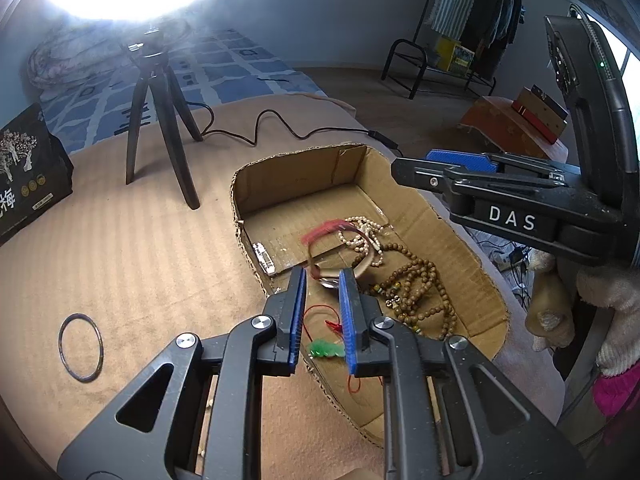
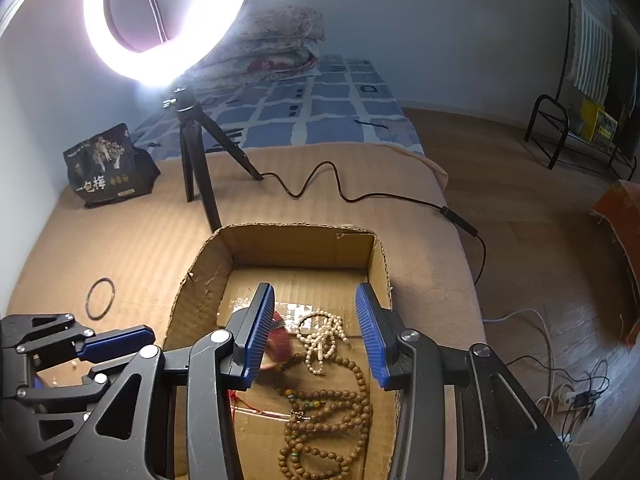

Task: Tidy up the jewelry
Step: 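Open the left tool to drop the watch while the right tool releases the necklace into the box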

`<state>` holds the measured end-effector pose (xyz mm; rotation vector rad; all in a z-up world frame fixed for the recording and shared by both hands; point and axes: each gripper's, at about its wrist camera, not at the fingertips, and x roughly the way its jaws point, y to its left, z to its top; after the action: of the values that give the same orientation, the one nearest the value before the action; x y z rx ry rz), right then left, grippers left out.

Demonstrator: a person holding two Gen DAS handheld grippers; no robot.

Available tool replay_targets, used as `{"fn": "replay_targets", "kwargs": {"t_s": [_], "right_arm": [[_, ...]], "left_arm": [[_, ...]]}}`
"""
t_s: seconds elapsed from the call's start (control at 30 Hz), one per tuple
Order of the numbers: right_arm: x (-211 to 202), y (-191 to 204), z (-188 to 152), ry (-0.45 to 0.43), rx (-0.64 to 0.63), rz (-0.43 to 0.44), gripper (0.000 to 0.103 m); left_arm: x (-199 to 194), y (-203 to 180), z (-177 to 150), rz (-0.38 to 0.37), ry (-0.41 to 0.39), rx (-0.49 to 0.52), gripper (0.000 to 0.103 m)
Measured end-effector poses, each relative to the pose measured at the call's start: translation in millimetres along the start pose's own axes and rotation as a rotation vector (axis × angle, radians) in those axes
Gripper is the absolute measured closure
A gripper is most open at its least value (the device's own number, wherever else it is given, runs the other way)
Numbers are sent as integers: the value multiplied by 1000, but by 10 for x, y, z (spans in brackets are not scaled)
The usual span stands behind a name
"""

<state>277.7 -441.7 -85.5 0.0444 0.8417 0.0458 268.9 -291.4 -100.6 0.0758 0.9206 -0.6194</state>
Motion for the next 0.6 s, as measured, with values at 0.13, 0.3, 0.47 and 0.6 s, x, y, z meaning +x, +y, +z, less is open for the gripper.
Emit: {"fn": "replay_targets", "kwargs": {"t_s": [0.13, 0.3, 0.47, 0.6], "right_arm": [[-64, 43, 3, -5, -3, 1, 62], [-185, 134, -14, -19, -23, -9, 49], [-283, 214, -51, -32, -21, -15, 44], [-361, 301, -95, -39, -23, -26, 33]], "left_arm": [[-60, 4, -9, 5, -4, 1, 88], [-233, 49, -39, 20, -22, -1, 88], [-417, 151, -95, 40, -38, -13, 88], [-586, 244, -138, 58, -51, -19, 88]]}}
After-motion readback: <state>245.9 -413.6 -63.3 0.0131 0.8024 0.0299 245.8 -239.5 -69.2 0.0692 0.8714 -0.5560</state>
